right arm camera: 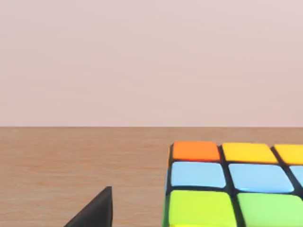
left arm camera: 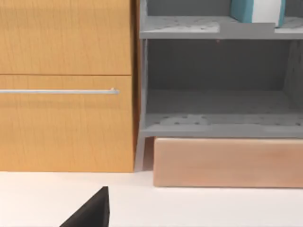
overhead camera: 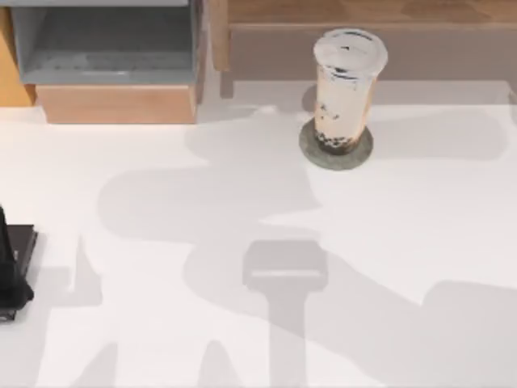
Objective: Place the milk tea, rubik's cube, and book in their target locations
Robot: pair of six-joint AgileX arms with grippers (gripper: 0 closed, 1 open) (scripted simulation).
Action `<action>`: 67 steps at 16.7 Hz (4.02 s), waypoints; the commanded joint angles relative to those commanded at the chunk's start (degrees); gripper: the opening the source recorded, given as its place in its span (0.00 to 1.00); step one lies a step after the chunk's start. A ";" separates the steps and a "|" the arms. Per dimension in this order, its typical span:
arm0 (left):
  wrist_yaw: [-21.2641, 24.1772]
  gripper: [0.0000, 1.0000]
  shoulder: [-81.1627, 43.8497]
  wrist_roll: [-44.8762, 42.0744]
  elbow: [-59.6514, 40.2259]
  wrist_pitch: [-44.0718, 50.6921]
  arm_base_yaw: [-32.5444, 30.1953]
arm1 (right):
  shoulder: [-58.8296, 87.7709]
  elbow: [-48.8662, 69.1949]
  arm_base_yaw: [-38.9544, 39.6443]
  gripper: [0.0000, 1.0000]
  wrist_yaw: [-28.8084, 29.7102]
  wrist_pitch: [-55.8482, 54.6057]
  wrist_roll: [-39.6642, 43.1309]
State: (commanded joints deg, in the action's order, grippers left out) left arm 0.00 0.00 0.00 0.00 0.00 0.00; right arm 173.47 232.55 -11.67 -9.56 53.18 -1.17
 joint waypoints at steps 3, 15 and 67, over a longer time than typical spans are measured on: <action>0.00 1.00 0.00 0.00 0.00 0.00 0.00 | 0.86 4.08 -0.25 1.00 -0.40 3.21 0.01; 0.00 1.00 0.00 0.00 0.00 0.00 0.00 | -6.40 -0.81 -1.21 1.00 1.59 2.86 -0.12; -4.03 1.00 -32.35 -0.04 -23.20 -11.84 -4.58 | -173.47 -232.55 11.67 1.00 9.56 -53.18 1.17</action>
State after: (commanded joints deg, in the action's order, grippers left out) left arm -4.03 -32.35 -0.04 -23.20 -11.84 -4.58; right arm 0.00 0.00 0.00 0.00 0.00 0.00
